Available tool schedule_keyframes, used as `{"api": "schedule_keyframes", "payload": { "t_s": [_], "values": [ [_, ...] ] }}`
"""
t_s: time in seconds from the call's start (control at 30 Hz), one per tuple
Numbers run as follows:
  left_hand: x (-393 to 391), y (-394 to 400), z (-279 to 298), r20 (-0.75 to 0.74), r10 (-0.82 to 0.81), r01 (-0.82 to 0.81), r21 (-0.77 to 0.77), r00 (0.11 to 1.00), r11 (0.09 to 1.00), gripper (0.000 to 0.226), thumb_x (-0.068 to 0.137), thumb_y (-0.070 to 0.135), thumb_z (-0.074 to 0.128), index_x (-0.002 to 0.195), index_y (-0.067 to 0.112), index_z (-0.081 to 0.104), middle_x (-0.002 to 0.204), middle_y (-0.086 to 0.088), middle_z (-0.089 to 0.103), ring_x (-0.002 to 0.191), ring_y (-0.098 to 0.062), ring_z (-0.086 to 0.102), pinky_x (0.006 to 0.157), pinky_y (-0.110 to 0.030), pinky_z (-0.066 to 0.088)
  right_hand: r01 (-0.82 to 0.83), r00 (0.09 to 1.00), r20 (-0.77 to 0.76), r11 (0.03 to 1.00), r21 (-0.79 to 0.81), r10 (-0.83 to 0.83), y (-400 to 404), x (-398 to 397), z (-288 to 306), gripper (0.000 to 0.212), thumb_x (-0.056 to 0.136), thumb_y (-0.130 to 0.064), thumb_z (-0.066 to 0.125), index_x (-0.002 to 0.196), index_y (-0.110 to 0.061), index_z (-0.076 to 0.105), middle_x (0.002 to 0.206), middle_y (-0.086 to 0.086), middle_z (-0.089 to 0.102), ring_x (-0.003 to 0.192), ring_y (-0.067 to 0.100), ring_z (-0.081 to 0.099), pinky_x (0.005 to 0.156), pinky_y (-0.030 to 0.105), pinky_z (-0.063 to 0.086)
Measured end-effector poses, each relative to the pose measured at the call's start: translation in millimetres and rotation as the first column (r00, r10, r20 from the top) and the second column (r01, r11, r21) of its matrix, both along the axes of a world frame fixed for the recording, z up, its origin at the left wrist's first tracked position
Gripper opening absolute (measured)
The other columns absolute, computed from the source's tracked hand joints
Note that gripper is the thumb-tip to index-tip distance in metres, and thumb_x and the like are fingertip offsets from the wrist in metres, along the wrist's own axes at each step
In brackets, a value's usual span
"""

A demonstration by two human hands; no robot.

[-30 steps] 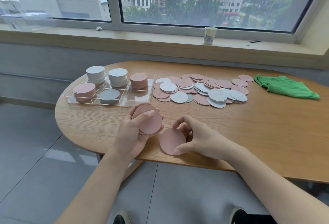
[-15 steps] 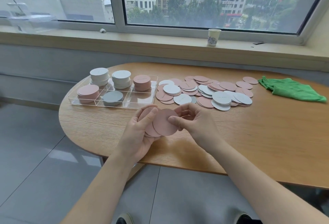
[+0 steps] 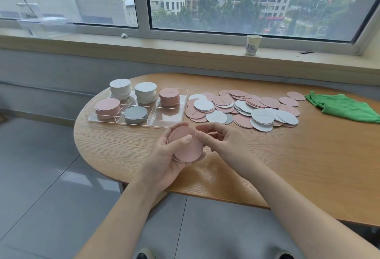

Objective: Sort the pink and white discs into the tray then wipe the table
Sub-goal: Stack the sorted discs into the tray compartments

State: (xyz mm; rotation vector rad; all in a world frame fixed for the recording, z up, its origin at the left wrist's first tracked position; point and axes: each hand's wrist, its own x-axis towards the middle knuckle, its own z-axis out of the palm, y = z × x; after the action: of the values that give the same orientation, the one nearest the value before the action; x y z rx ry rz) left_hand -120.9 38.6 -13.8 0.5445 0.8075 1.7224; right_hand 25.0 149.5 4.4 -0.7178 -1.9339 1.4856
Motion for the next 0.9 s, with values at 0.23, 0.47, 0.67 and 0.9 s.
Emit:
{"api": "schedule_keyframes", "payload": {
  "t_s": [0.23,0.47,0.67,0.9],
  "values": [
    [-14.2,-12.0,4.7,0.040,0.089,-0.090,0.016,0.995,0.996,0.061,0.087,0.006,0.070,0.145,0.004,0.049,0.131,-0.021,0.064,0.115,-0.029,0.067,0.095,-0.041,0.059,-0.166,0.982,0.059,0.967,-0.192,0.181,-0.2,-19.5,15.4,0.031,0.091,-0.033,0.074,0.118,-0.018,0.070,0.108,0.003,0.076,0.095,0.018,0.072,0.079,0.030,0.055],
    [-30.8,-22.5,9.7,0.022,0.151,-0.152,0.050,0.988,0.987,0.057,0.085,0.007,0.072,0.139,0.010,0.053,0.133,-0.021,0.066,0.125,-0.036,0.064,0.111,-0.053,0.047,-0.263,0.965,-0.074,0.908,-0.326,0.252,-15.4,-57.9,12.4,0.044,0.082,-0.029,0.078,0.115,0.000,0.070,0.115,0.023,0.071,0.099,0.029,0.070,0.092,0.045,0.056],
    [-48.7,-31.7,11.2,-0.164,0.368,-0.374,-0.008,0.915,0.927,0.055,0.076,0.007,0.082,0.127,0.009,0.061,0.110,-0.015,0.075,0.101,-0.025,0.074,0.080,-0.034,0.061,-0.161,0.986,-0.096,0.940,-0.301,0.138,-11.7,-73.7,9.3,0.047,0.073,-0.036,0.082,0.107,-0.004,0.072,0.103,0.019,0.075,0.094,0.027,0.071,0.079,0.035,0.057],
    [-56.2,-34.9,9.6,-0.198,0.436,-0.452,-0.044,0.878,0.891,0.050,0.074,0.012,0.083,0.121,0.012,0.066,0.114,-0.023,0.074,0.099,-0.032,0.075,0.076,-0.037,0.060,-0.284,0.947,0.225,0.921,0.266,0.227,-7.2,-72.3,20.2,0.097,0.060,-0.044,0.094,0.144,-0.032,0.047,0.127,-0.022,0.061,0.111,0.001,0.063,0.088,0.028,0.056]
  ]
}}
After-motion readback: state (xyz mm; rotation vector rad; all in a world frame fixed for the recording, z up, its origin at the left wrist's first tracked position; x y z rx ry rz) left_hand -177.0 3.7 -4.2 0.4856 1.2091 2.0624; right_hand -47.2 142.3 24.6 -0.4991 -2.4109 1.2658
